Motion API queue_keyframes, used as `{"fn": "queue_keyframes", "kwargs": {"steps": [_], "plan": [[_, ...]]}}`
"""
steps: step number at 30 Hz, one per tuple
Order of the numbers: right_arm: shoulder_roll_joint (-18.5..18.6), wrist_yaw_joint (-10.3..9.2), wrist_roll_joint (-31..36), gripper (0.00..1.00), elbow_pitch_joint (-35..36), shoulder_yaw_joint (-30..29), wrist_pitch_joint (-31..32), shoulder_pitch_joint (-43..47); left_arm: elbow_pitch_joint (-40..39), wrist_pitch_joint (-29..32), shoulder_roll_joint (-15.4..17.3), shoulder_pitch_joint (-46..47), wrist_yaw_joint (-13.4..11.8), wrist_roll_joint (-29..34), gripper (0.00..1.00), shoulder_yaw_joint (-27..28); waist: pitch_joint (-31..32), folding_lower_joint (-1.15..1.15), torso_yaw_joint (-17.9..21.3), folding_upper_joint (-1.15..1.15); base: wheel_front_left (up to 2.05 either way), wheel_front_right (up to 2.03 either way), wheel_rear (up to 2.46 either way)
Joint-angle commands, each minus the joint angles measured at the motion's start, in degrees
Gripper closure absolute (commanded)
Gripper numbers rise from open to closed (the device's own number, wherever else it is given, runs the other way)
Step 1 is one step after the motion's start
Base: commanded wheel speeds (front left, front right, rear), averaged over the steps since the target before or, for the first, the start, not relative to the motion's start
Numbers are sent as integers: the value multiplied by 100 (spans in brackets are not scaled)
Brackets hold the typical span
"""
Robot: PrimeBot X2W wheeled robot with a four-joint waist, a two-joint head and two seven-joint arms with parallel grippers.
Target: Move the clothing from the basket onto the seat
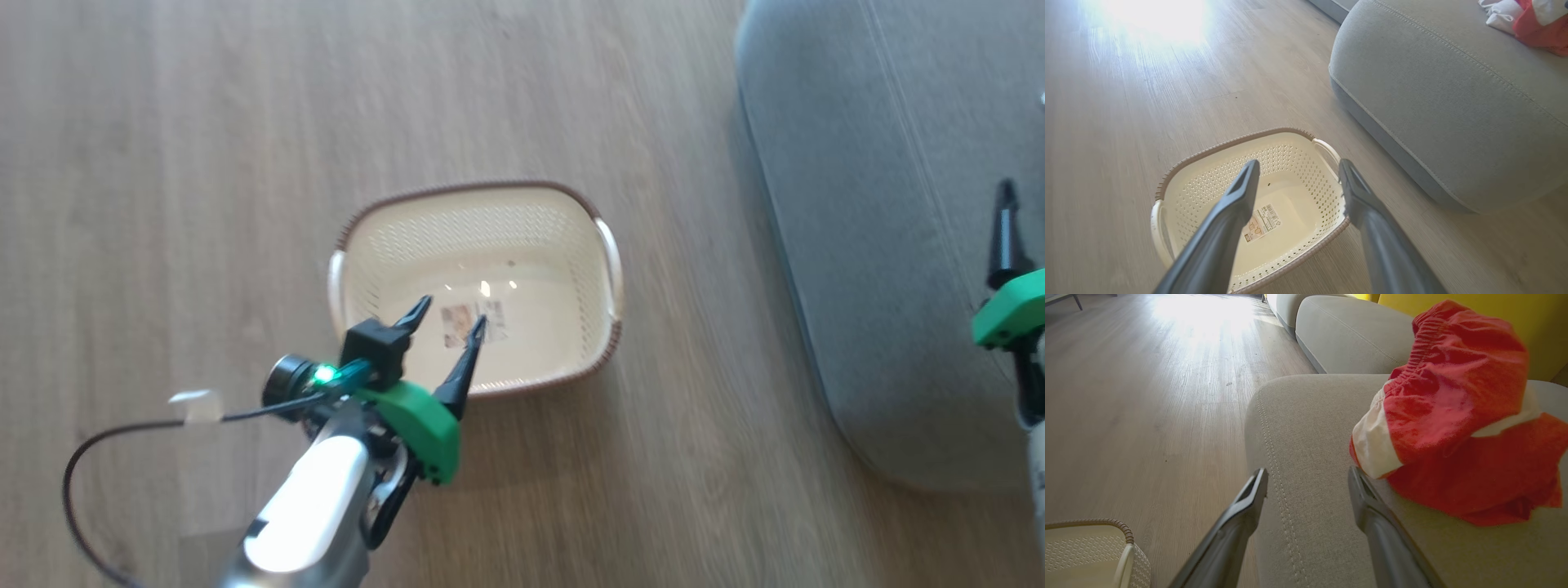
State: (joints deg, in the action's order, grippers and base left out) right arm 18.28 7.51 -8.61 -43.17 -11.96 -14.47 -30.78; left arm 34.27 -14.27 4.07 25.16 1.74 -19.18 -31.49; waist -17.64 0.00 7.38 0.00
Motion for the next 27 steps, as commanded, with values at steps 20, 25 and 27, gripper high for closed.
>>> {"fn": "queue_keyframes", "kwargs": {"steps": [20, 25, 27], "plan": [[-701, -2, -416, 0, 1047, 1016, -52, 848, -900, -73, 67, -1085, -209, 608, 0, 2319, 1311, 0, -1013, 0, 0, 0, 0], [-846, -2, -643, 0, 1259, 1274, -52, 1020, -1136, -73, -24, -1290, -242, 836, 0, 2770, 1469, 0, -971, 0, 0, 0, 0], [-852, -2, -655, 0, 1335, 1339, -52, 1074, -1193, -73, -46, -1318, -227, 910, 0, 2857, 1495, 0, -959, 0, 0, 0, 0]]}}
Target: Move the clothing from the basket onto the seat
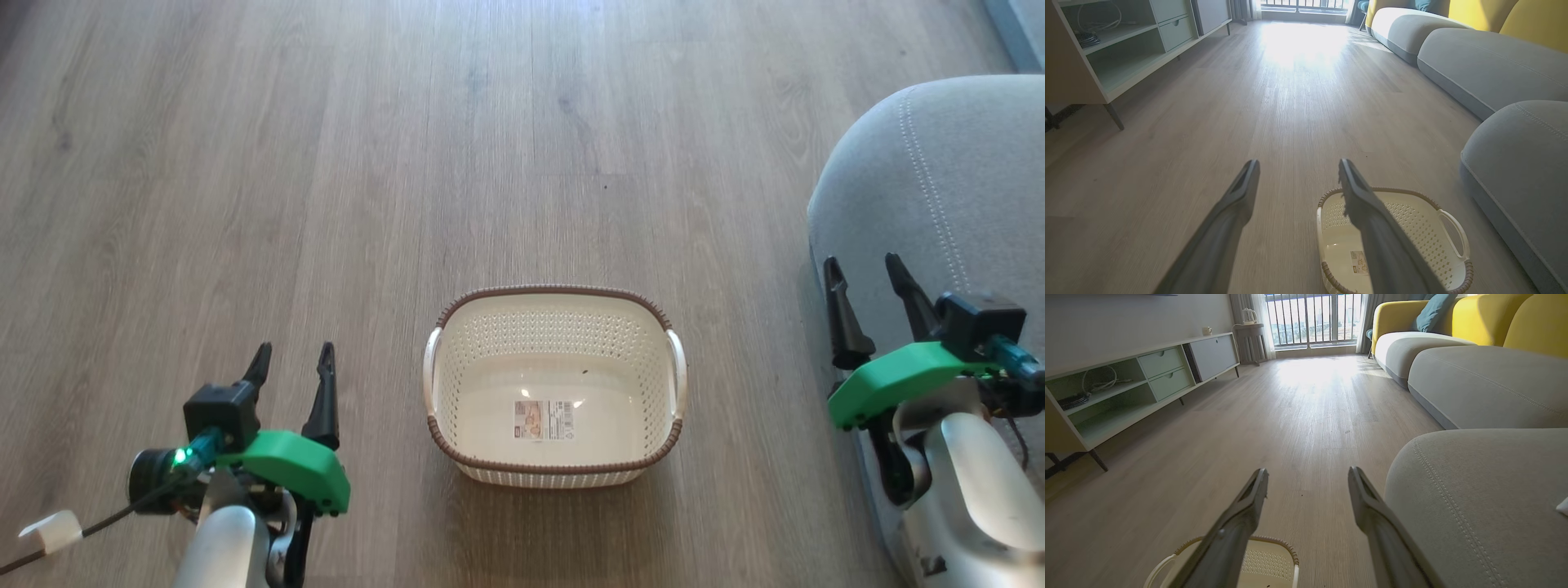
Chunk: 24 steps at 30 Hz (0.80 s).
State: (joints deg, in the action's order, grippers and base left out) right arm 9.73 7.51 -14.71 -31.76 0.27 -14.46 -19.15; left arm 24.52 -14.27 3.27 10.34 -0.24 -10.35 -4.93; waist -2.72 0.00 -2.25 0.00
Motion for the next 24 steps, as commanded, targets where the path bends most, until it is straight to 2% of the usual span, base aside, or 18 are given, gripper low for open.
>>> {"fn": "queue_keyframes", "kwargs": {"steps": [1, 12, 24], "plan": [[-3, -2, -39, 0, 232, 142, -53, -55, -244, -73, 24, 152, -32, 59, 0, 245, 14, 0, 9, 0, 0, 0, 0], [-177, -2, 160, 0, 619, 40, -53, 346, -604, -73, -33, -65, 69, 156, 0, 626, 52, 0, 152, 0, 0, 0, 0], [-254, -2, 312, 0, 748, -70, -53, 506, -792, -73, -38, -235, 106, 202, 0, 721, 67, 0, 336, 0, 0, 0, 0]]}}
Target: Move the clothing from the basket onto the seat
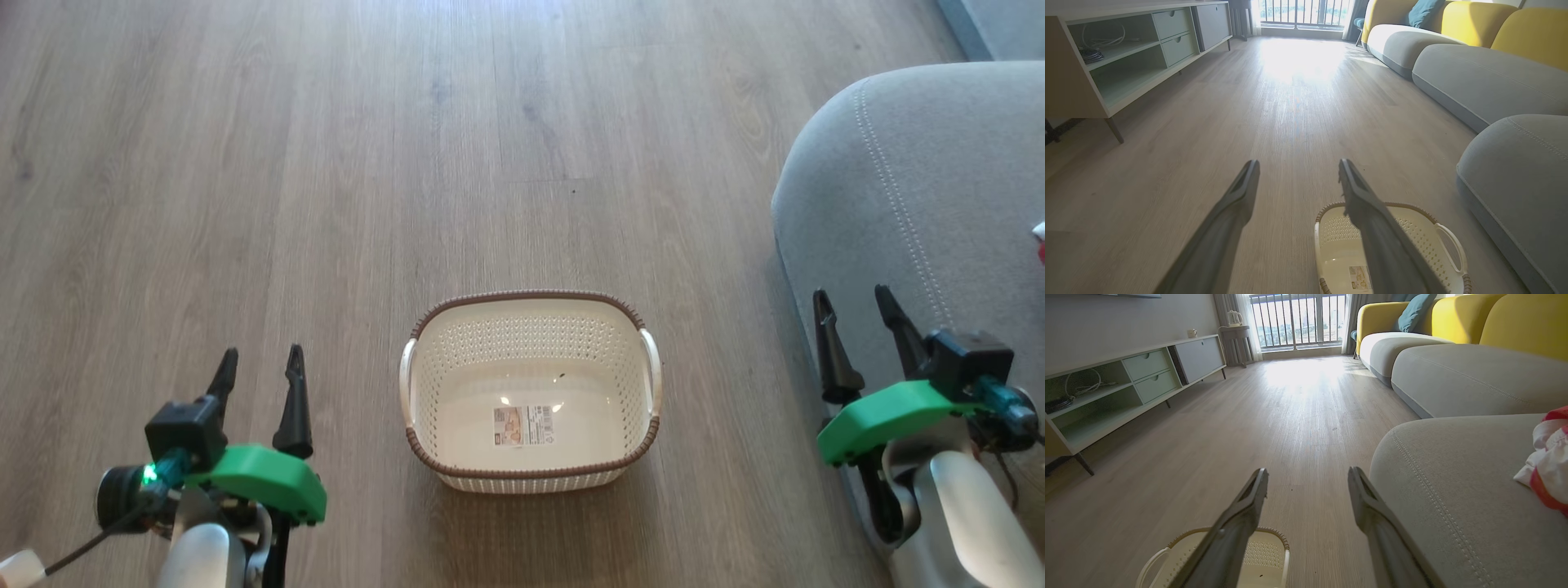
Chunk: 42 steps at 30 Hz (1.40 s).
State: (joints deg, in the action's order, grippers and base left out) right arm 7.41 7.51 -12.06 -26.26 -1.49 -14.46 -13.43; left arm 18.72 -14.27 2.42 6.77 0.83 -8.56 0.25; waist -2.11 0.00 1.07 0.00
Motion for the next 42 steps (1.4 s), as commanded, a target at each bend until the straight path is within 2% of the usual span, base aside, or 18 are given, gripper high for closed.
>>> {"fn": "queue_keyframes", "kwargs": {"steps": [1, 32, 35, 36, 42], "plan": [[-37, -2, 53, 0, 201, 108, -53, -53, -217, -73, 47, 103, -1, 29, 0, 200, 16, 0, 17, 0, 0, 0, 0], [32, -2, -141, 0, 104, 351, -53, -39, -202, -73, 46, -28, -34, 34, 0, 95, 14, 0, 11, 0, 0, 0, 0], [35, -2, -153, 0, 102, 364, -53, -42, -234, -73, 46, -29, 10, -107, 0, 108, 15, 0, 2, 0, 0, 0, 0], [-30, 0, -121, 100, -57, 223, 0, 87, -33, 0, -1, -206, 28, -132, 100, -44, 15, 0, 2, 0, 0, 0, 0], [-71, 0, -167, 100, -389, 218, 34, 272, 314, 37, -20, -337, 37, -234, 100, -28, 18, 0, -1, 0, 0, 0, 0]]}}
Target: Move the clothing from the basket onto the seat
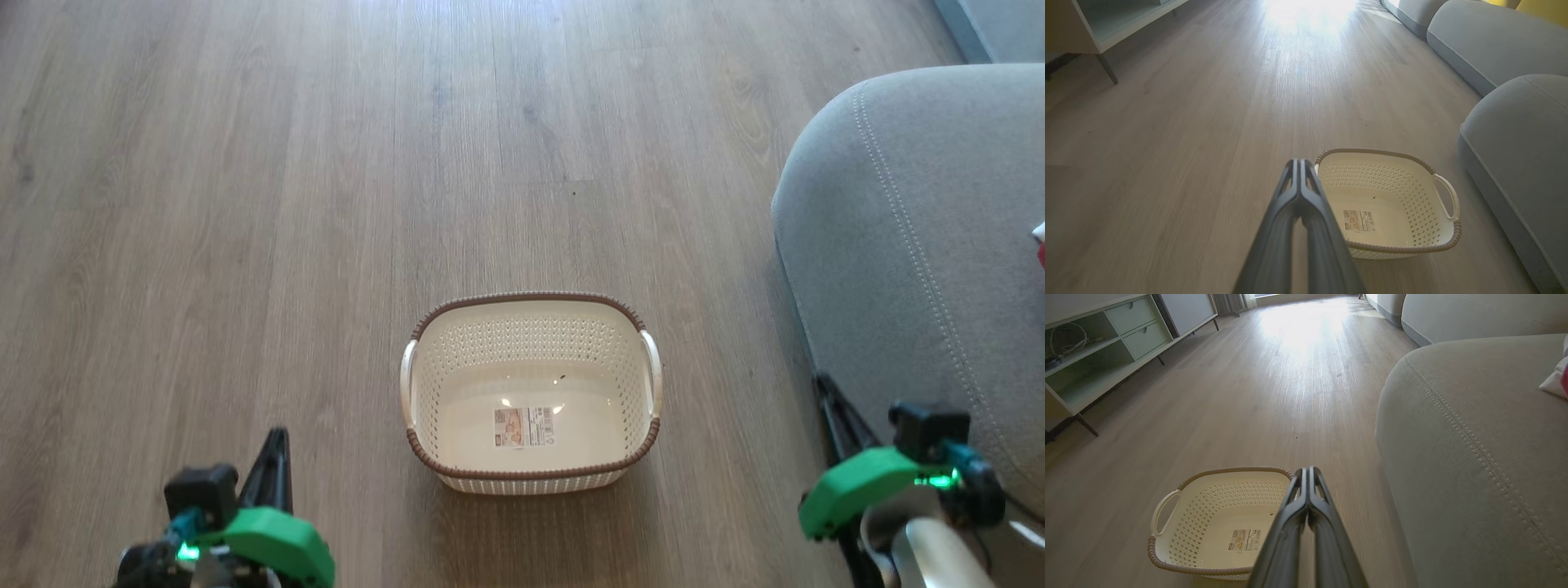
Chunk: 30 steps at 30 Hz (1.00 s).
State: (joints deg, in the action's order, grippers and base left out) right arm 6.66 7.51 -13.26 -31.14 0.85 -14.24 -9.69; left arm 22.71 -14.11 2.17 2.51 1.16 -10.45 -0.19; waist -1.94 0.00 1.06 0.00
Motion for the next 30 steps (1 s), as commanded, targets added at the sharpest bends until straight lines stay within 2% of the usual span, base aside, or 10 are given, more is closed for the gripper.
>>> {"fn": "queue_keyframes", "kwargs": {"steps": [1, 30], "plan": [[1, 0, -108, 100, 104, -29, 35, -106, -80, 47, 5, 102, 9, -106, 100, 32, 3, 0, -1, 0, 0, 0, 0], [-91, -1, -2006, 100, 508, -192, 523, 17, -287, 525, 21, 151, 161, -2077, 100, 171, 45, 0, -27, 0, 0, 0, 0]]}}
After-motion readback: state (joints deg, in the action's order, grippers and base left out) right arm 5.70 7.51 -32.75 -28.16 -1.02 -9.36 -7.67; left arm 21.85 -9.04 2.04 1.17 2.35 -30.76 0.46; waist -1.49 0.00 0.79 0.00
